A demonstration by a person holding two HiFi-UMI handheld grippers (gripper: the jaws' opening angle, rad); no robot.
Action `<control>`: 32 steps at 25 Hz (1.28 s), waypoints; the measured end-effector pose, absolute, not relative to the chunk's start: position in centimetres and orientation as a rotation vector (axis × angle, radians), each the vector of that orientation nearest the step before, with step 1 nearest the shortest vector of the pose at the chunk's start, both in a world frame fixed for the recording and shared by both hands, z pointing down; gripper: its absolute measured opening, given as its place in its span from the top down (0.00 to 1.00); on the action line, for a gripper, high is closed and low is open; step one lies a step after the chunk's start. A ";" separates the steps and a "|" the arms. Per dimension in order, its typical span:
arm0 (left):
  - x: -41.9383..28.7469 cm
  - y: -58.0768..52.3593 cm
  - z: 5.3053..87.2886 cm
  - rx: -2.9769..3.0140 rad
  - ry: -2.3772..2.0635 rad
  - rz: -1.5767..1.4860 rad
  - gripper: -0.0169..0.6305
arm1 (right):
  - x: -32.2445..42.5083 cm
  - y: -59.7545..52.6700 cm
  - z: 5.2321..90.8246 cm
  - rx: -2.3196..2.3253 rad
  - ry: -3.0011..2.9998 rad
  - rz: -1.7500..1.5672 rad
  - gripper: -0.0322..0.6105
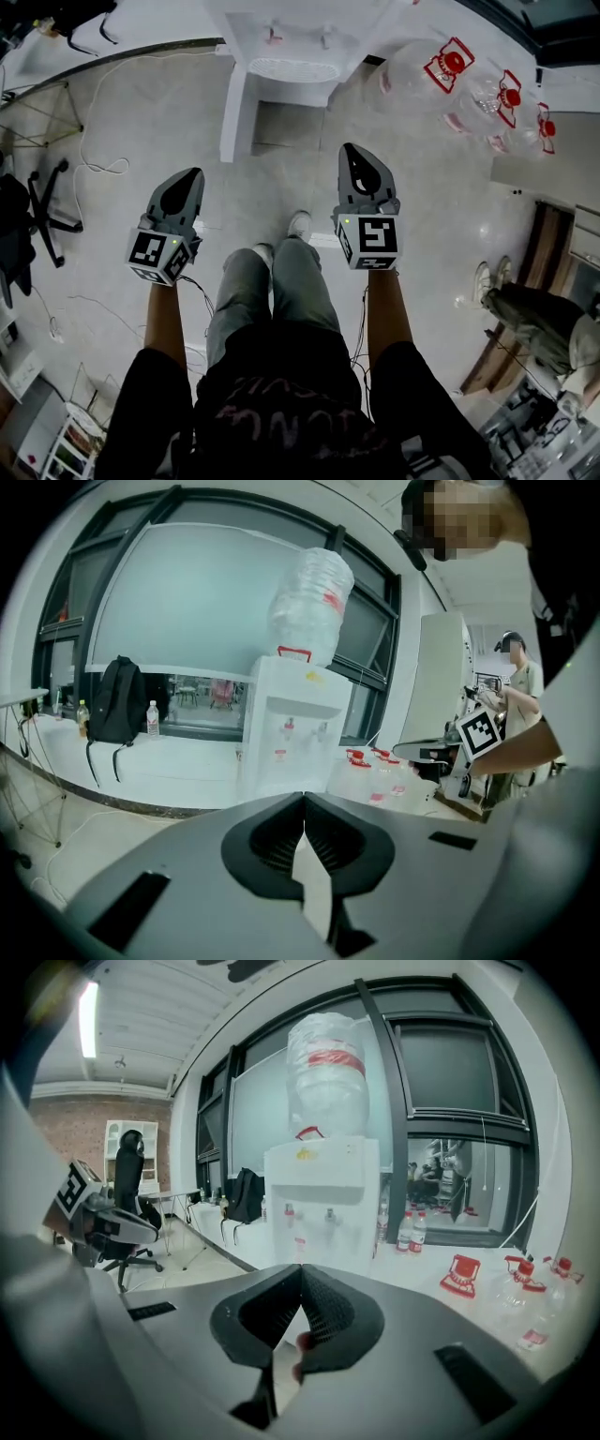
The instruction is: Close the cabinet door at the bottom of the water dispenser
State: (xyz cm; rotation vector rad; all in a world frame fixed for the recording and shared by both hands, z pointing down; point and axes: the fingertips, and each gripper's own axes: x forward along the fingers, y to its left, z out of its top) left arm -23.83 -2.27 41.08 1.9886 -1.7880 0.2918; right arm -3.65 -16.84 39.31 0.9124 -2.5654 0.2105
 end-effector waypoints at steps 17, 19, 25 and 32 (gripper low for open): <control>-26.6 -0.9 63.0 2.013 -1.795 0.318 0.96 | -5.0 -17.8 60.1 0.943 -2.540 0.237 0.93; -26.5 -0.8 65.2 2.015 -1.804 0.323 0.96 | -4.7 -18.1 62.3 0.940 -2.538 0.230 0.93; -27.0 0.1 71.6 2.054 -1.810 0.341 0.96 | -4.3 -18.2 68.6 0.970 -2.554 0.252 0.93; -26.9 -0.1 76.9 2.106 -1.784 0.333 0.84 | -1.6 -18.4 74.0 1.027 -2.550 0.265 0.93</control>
